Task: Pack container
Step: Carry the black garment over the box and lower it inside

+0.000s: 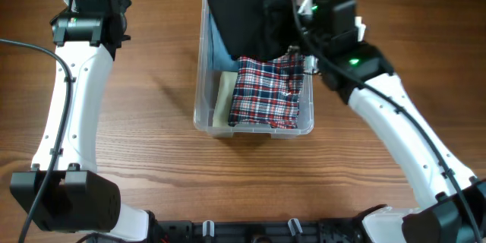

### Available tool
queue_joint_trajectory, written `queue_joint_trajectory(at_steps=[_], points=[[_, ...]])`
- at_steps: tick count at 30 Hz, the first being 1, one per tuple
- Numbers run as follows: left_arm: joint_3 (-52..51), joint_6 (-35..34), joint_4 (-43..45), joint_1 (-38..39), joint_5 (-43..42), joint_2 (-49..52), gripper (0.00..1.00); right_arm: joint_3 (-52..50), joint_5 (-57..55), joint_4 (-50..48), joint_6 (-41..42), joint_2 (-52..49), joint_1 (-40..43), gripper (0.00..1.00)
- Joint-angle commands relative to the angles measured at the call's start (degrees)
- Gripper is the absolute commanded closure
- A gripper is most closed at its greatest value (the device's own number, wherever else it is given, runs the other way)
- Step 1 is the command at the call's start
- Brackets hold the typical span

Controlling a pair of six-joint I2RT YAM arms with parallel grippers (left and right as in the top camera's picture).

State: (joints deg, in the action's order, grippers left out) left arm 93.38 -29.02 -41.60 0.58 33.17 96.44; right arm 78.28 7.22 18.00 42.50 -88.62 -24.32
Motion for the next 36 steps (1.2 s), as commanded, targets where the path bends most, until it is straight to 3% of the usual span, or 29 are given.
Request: queue_joint_trajectory(at_steps=[1,7,23,25,27,28,32,36], points=[[-0.07,0.26,0.15,-0.22,0.98,0.31,0.0,0.74,-9.4,-0.55,9.11,-2.71,-2.21,0.96],[-0.07,0.24,0.15,-0.22,0.96,0.31,0.0,0.57,-10.91,2.62,16.61,-6.6,-2.86,0.96],[-0.07,0.26,0.15,-0.22,0.98,0.31,0.0,-1.9,-7.19,4.46,12.33,-13.18,-4.02,0.95],[-0.07,0.26,0.15,-0.22,0.96,0.31,0.0,-1.9,-7.19,6.08,10.6,-13.18,-4.02,0.78],[-0.07,0.24,0.15,-0.22,0.96,0.31,0.0,-1.9,-6.32,7.56,8.17,-13.18,-4.02,0.44],[-0.07,0.24,0.15,-0.22,0.96,0.31,0.0,-1.9,-5.35,8.24,6.8,-13.18,-4.02,0.34],[-0.07,0.26,0.15,-0.22,0.96,0.31,0.0,-1.9,-3.61,8.44,2.36,-13.18,-4.02,0.12],[-0.07,0.26,0.15,-0.22,0.96,0.31,0.0,-1.81,-3.34,8.13,-3.48,-13.14,-4.02,0.04]])
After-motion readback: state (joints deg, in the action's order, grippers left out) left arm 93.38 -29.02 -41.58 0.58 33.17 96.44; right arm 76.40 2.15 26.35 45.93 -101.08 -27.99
